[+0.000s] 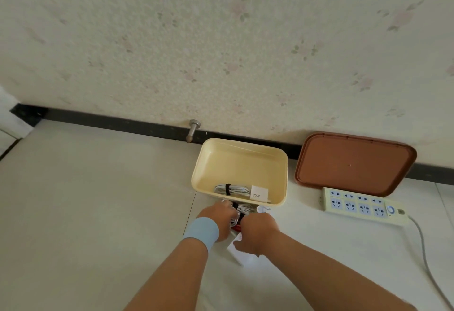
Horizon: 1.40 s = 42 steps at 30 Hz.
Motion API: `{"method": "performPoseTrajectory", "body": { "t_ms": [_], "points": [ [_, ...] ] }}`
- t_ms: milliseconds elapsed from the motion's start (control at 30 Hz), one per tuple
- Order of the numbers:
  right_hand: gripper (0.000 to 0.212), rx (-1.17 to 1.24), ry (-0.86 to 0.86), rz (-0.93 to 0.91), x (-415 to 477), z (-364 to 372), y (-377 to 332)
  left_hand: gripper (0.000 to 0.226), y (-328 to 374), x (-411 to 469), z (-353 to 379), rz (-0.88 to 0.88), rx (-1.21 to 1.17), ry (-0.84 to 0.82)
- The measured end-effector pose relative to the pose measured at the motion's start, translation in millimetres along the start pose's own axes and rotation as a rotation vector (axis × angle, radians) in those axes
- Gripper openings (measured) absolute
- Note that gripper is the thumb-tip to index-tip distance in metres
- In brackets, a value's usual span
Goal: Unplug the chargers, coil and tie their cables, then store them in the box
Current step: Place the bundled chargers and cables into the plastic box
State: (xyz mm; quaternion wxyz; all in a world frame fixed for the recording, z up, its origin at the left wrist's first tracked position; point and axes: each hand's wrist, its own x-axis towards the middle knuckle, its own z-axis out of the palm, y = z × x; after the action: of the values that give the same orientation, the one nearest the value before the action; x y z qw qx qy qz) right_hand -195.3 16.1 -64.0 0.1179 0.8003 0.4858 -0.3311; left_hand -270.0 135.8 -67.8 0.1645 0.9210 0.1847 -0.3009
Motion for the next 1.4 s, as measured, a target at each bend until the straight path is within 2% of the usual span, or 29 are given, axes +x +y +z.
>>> {"method": "performPoseTrajectory", "body": {
  "t_ms": [200, 433, 567, 667, 767, 833, 1000, 1067, 1133, 1233, 1300, 1400],
  "points": [
    [0.056, -0.083, 0.008, 0.046, 8, 26, -14, 0.057, -15, 1, 9, -0.017, -0.081, -0.060],
    [0.043, 0.000, -0.016, 0.090, 16, 36, -22, 0.050, -18, 3, 3, -0.023, -0.065, -0.069],
    [0.061, 0.038, -0.077, 0.015, 20, 14, -7, 0.064, -22, 3, -4, -0.037, -0.070, -0.105],
    [0.075, 0.145, -0.090, -0.029, 16, -11, 6, 0.074, -22, 3, -14, -0.045, -0.008, -0.138],
    [0.069, 0.347, -0.121, -0.048, 12, -36, 25, 0.071, -20, 5, -26, -0.032, 0.074, -0.138],
    [0.068, 0.418, -0.137, -0.052, 9, -48, 37, 0.062, -22, 4, -34, -0.074, -0.040, -0.107],
    [0.080, 0.390, 0.078, -0.052, 7, -67, 56, 0.045, -28, 3, -59, -0.131, -0.423, -0.031],
    [0.063, 0.265, 0.204, -0.031, 7, -75, 63, 0.051, -25, 7, -71, -0.143, -0.514, 0.012],
    [0.055, 0.252, 0.280, 0.015, 9, -80, 69, 0.061, -21, 14, -82, -0.135, -0.533, 0.077],
    [0.056, 0.365, 0.269, 0.082, 17, -81, 77, 0.053, -15, 29, -94, -0.103, -0.559, 0.103],
    [0.059, 0.357, 0.231, 0.105, 25, -81, 82, 0.046, -13, 40, -99, -0.089, -0.511, 0.078],
    [0.064, 0.322, 0.196, 0.114, 37, -79, 90, 0.053, -17, 56, -98, -0.100, -0.466, 0.101]
  ]
}}
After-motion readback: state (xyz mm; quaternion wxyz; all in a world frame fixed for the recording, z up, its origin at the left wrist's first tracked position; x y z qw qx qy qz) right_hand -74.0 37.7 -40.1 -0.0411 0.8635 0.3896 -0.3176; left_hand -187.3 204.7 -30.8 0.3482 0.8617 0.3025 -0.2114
